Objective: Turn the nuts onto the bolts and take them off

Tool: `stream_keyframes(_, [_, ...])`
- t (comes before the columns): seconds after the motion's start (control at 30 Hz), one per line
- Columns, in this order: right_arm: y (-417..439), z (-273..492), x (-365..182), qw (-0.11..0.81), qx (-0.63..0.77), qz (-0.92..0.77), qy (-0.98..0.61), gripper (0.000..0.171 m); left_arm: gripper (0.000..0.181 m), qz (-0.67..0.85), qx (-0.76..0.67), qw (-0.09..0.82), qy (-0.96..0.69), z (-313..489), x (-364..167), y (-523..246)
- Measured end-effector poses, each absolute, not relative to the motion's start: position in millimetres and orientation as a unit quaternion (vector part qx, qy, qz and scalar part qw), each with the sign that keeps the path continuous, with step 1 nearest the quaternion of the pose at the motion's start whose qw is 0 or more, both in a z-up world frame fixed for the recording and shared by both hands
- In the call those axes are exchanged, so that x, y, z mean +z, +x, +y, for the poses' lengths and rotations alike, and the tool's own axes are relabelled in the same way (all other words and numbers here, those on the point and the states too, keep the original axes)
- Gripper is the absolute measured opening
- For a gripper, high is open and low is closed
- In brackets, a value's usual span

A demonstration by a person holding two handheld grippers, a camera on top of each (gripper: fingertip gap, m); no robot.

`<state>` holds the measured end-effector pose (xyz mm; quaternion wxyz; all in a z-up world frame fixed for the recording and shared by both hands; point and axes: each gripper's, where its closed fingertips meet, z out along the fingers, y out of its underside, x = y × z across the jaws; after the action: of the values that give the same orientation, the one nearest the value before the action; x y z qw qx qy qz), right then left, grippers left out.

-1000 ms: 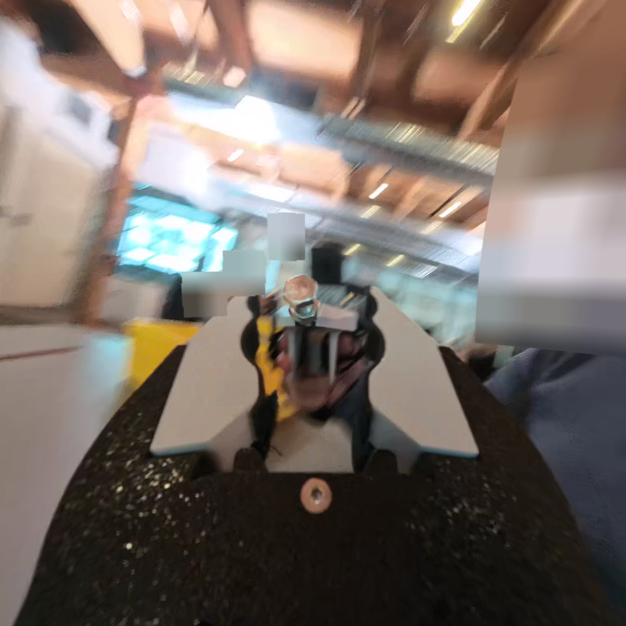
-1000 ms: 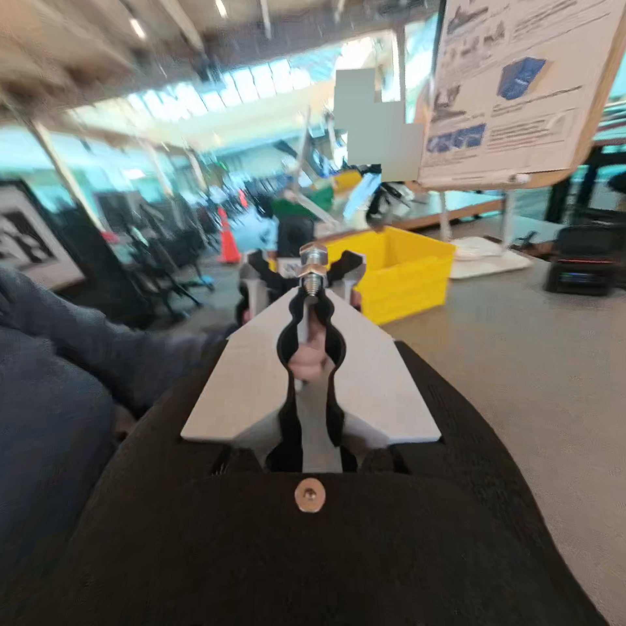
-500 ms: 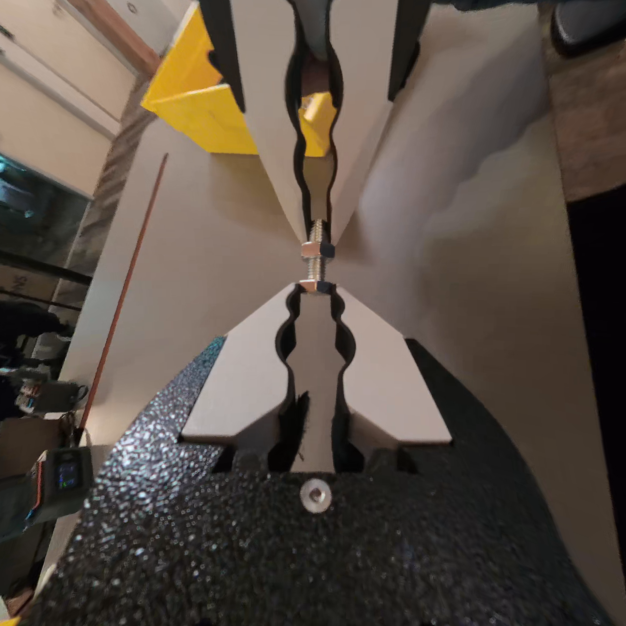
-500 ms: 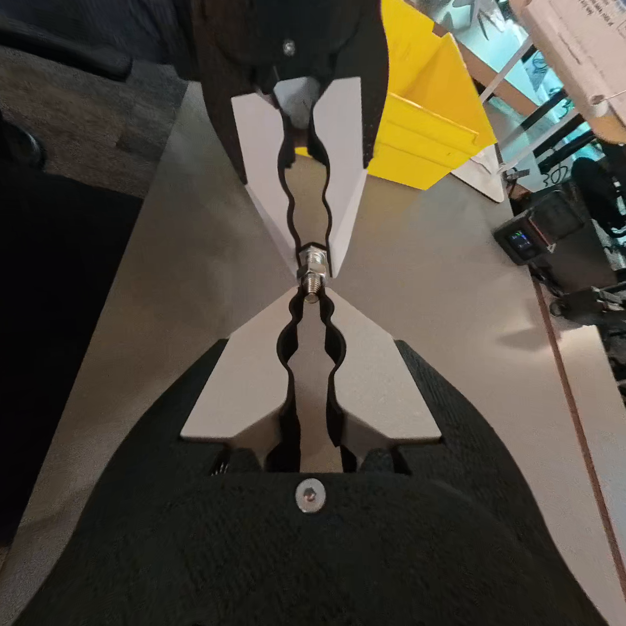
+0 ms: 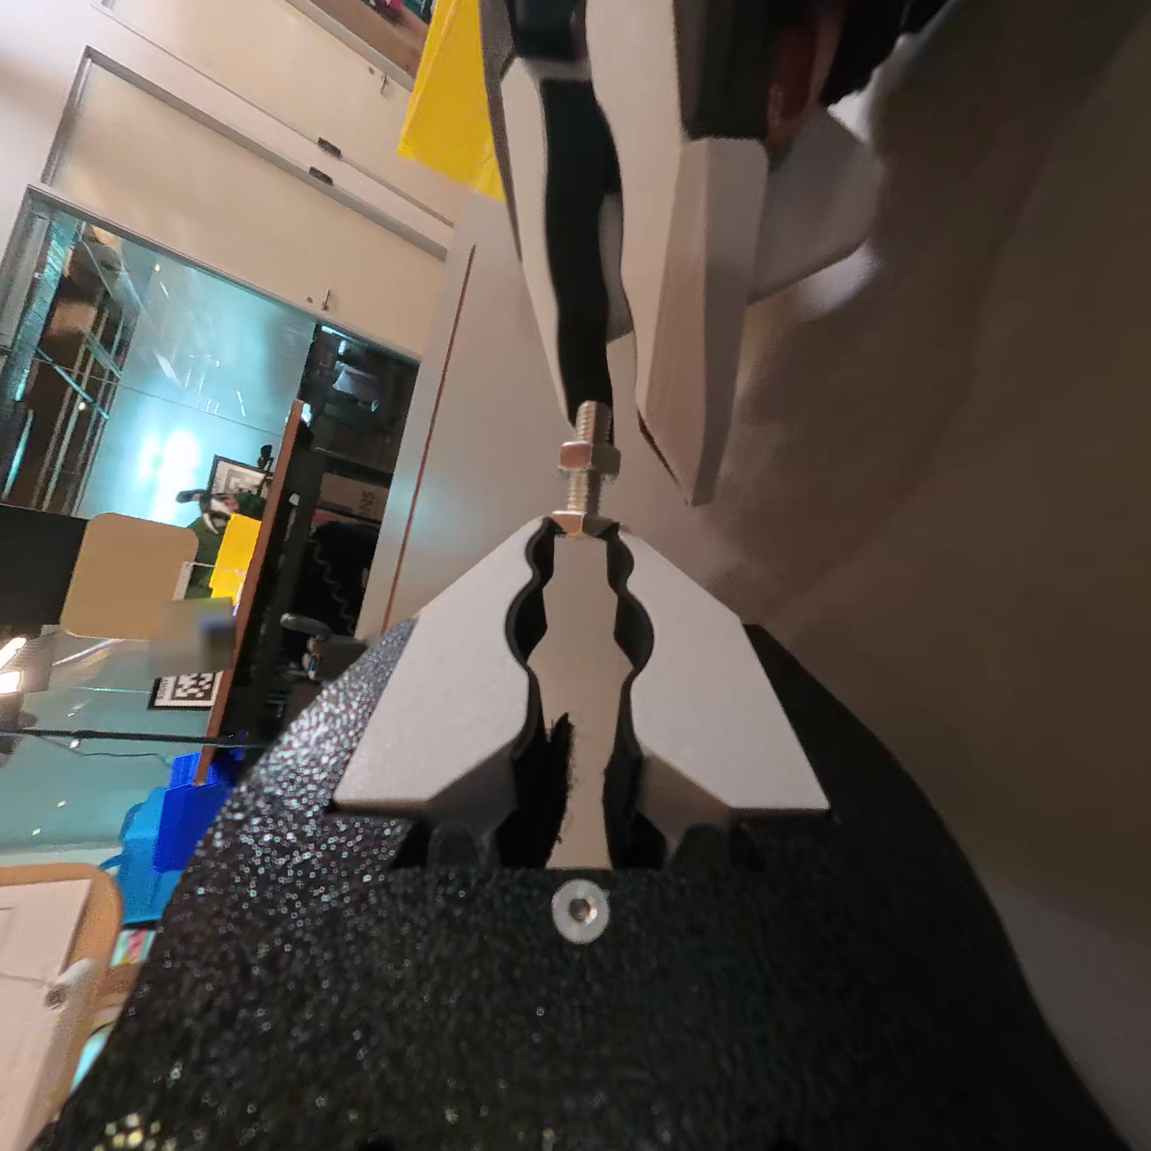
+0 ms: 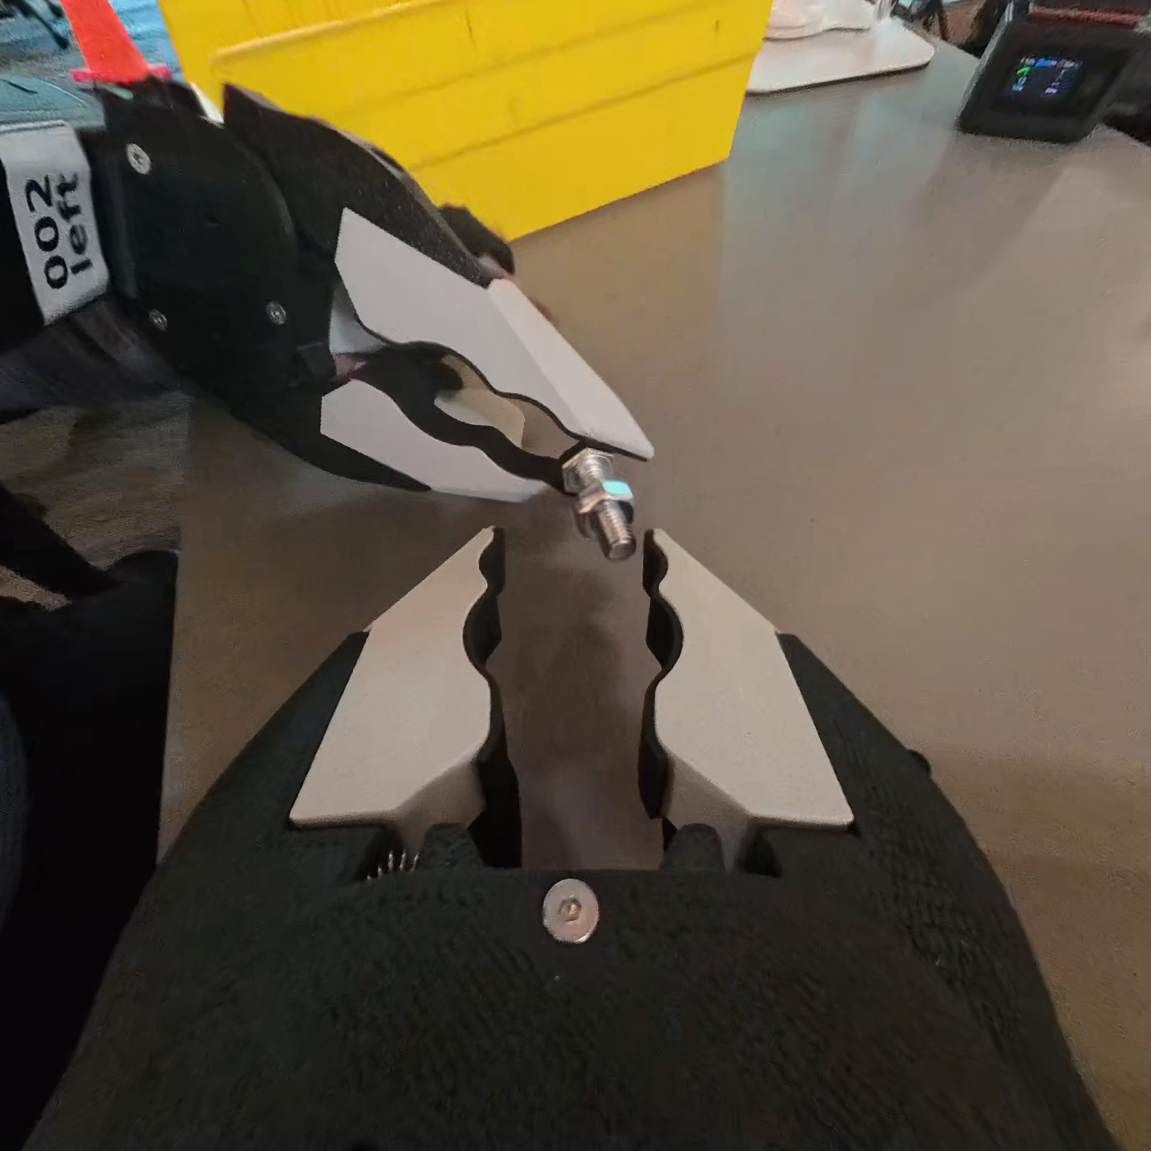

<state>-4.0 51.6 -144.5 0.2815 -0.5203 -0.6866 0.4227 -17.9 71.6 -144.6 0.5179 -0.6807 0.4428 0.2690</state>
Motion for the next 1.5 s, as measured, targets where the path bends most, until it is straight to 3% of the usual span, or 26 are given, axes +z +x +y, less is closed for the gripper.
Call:
stream_keyframes(0.03, [-5.7,50.0,-145.5,0.279,0.430,-0.684,-0.519,0.042,0.015,0.444,0.266,0.518,-0.680,72.8,-147.9,-18.9])
stream_keyframes(0.27, [-7.5,26.6,-131.3,0.296,0.472,-0.703,-0.442,0.032,0.016,0.454,0.225,0.502,-0.700,70.9,-165.6,-22.5])
stream_keyframes(0.33, [-10.8,40.9,-138.4,0.339,0.411,-0.711,-0.458,0.038,0.016,0.439,0.203,0.508,-0.712,71.2,-165.2,-23.6])
stream_keyframes(0.43, [-7.6,57.2,-157.5,0.303,0.371,-0.707,-0.521,0.048,0.015,0.431,0.196,0.512,-0.717,71.6,-164.4,-24.6])
stream_keyframes(0.53, [-11.9,49.5,-150.1,0.288,0.411,-0.702,-0.505,0.044,0.016,0.430,0.191,0.513,-0.718,71.7,-164.5,-24.5])
stream_keyframes(0.6, [-11.6,42.3,-145.7,0.298,0.419,-0.722,-0.462,0.051,0.016,0.434,0.186,0.520,-0.711,70.6,-163.7,-23.5])
stream_keyframes(0.67, [-9.7,45.0,-128.3,0.325,0.460,-0.699,-0.440,0.035,0.016,0.442,0.191,0.518,-0.707,70.2,-164.1,-22.5])
stream_keyframes(0.83, [-2.6,59.9,-154.1,0.269,0.411,-0.708,-0.507,0.043,0.016,0.457,0.200,0.518,-0.694,69.4,-164.4,-20.5])
stream_keyframes(0.97, [-9.9,18.9,-129.1,0.304,0.467,-0.733,-0.390,0.041,0.016,0.467,0.213,0.516,-0.686,68.9,-164.9,-19.6])
stream_keyframes(1.07, [-7.1,42.8,-126.6,0.343,0.444,-0.700,-0.442,0.041,0.016,0.458,0.201,0.525,-0.689,68.5,-163.2,-20.3])
stream_keyframes(1.17, [-0.9,54.1,-152.4,0.283,0.408,-0.710,-0.500,0.054,0.016,0.452,0.192,0.533,-0.689,68.2,-161.8,-20.5])
stream_keyframes(1.23, [-3.2,42.3,-154.4,0.265,0.413,-0.726,-0.481,0.052,0.016,0.452,0.190,0.534,-0.689,67.9,-161.7,-20.4])
stream_keyframes(1.3, [-6.0,36.5,-147.4,0.304,0.410,-0.745,-0.429,0.060,0.015,0.445,0.177,0.540,-0.692,67.6,-160.7,-20.9])
stream_keyframes(1.33, [-2.8,27.3,-132.6,0.329,0.444,-0.743,-0.378,0.044,0.015,0.445,0.178,0.541,-0.692,67.6,-160.4,-21.1])
stream_keyframes(1.37, [-0.5,25.1,-117.0,0.350,0.480,-0.718,-0.363,0.041,0.015,0.447,0.180,0.537,-0.692,67.8,-161.0,-21.0])
stream_keyframes(1.5, [1.1,55.3,-139.2,0.294,0.447,-0.700,-0.474,0.051,0.015,0.440,0.171,0.542,-0.696,67.6,-160.1,-21.5])
